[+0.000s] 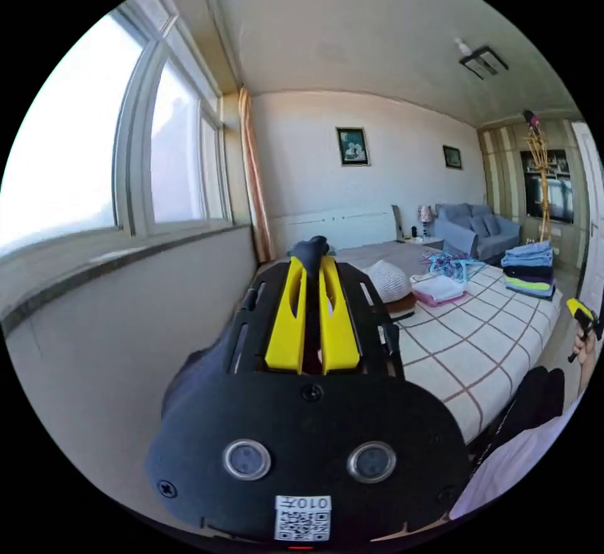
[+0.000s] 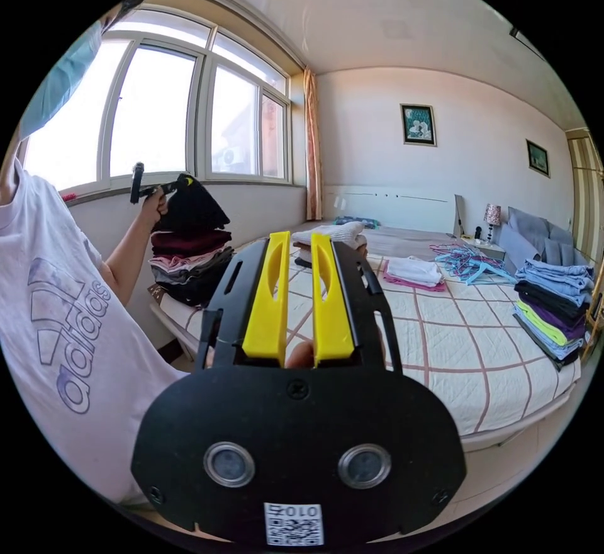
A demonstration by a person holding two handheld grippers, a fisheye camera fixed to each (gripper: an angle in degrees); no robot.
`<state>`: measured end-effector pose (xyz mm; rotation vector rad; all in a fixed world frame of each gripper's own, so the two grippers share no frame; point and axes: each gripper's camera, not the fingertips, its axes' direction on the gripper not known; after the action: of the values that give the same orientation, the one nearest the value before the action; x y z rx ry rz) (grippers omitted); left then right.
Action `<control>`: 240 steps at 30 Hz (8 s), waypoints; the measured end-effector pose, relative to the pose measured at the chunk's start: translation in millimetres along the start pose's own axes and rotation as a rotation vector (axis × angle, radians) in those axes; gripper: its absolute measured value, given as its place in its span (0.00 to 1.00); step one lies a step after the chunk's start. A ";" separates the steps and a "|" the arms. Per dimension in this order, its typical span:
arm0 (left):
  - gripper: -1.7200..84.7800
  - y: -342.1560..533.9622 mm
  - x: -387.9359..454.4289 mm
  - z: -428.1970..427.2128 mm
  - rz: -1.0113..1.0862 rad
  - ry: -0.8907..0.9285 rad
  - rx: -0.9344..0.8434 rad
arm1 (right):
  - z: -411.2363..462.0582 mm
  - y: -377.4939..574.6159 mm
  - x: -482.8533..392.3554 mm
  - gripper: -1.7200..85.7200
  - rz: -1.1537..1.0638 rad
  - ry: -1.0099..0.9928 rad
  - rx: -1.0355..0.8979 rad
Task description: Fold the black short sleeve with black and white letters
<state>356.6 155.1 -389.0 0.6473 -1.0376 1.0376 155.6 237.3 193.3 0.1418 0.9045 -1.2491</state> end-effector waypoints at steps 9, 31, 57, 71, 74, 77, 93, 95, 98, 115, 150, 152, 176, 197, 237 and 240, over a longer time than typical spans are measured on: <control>0.08 -70.0 90.8 68.2 -0.128 0.498 0.150 | -24.3 -9.0 -12.3 0.10 0.044 0.084 0.021; 0.06 210.2 241.1 194.8 -0.081 0.959 -0.157 | 116.4 34.8 -48.4 0.16 0.036 0.198 -0.535; 0.22 208.6 338.0 231.5 0.214 0.912 -0.158 | 57.3 -159.9 -99.2 0.04 -0.115 0.202 -0.410; 0.07 202.7 398.5 235.8 0.157 0.677 -0.250 | -33.9 -255.3 -162.9 0.03 -0.256 0.311 -0.265; 0.03 169.5 354.4 229.8 0.150 0.560 -0.174 | -73.5 -266.3 -167.0 0.03 -0.253 0.316 -0.181; 0.02 117.6 272.4 218.2 0.016 0.430 -0.027 | -122.6 -274.7 -167.7 0.03 -0.243 0.225 -0.063; 0.06 -74.6 337.2 402.4 0.295 0.696 -0.228 | -133.0 -256.1 24.7 0.04 0.339 0.244 -0.135; 0.08 -45.5 360.9 419.8 0.287 0.804 -0.282 | -113.1 -215.9 82.5 0.04 0.478 0.316 -0.271; 0.12 8.7 381.9 420.7 0.278 0.864 -0.348 | -86.1 -136.1 149.9 0.06 0.600 0.393 -0.524; 0.16 210.7 348.2 307.7 0.063 0.914 -0.665 | -5.9 -119.0 103.0 0.10 0.146 0.152 -0.585; 0.02 159.0 169.6 44.1 0.643 1.268 0.018 | 115.5 -213.9 111.4 0.15 -0.278 -0.291 -0.911; 0.02 160.6 162.4 37.9 0.651 1.255 0.018 | 126.6 -213.4 110.0 0.14 -0.333 -0.271 -0.955; 0.02 156.5 150.1 34.2 0.727 1.321 0.143 | 184.0 -265.8 83.6 0.15 -0.612 -0.412 -0.931; 0.02 152.7 199.2 278.0 0.445 0.867 -0.243 | 72.2 -247.8 119.7 0.06 -0.231 0.474 -0.549; 0.14 212.9 394.6 264.8 0.716 0.939 -0.290 | 19.3 -5.7 44.6 0.05 -0.263 0.437 -0.398; 0.15 200.0 402.9 256.3 0.755 0.926 -0.263 | 8.8 18.9 31.2 0.05 -0.248 0.428 -0.376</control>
<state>131.3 172.6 76.8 -0.4909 -0.5439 1.5854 177.3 215.7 171.6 -0.0051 1.5503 -1.2739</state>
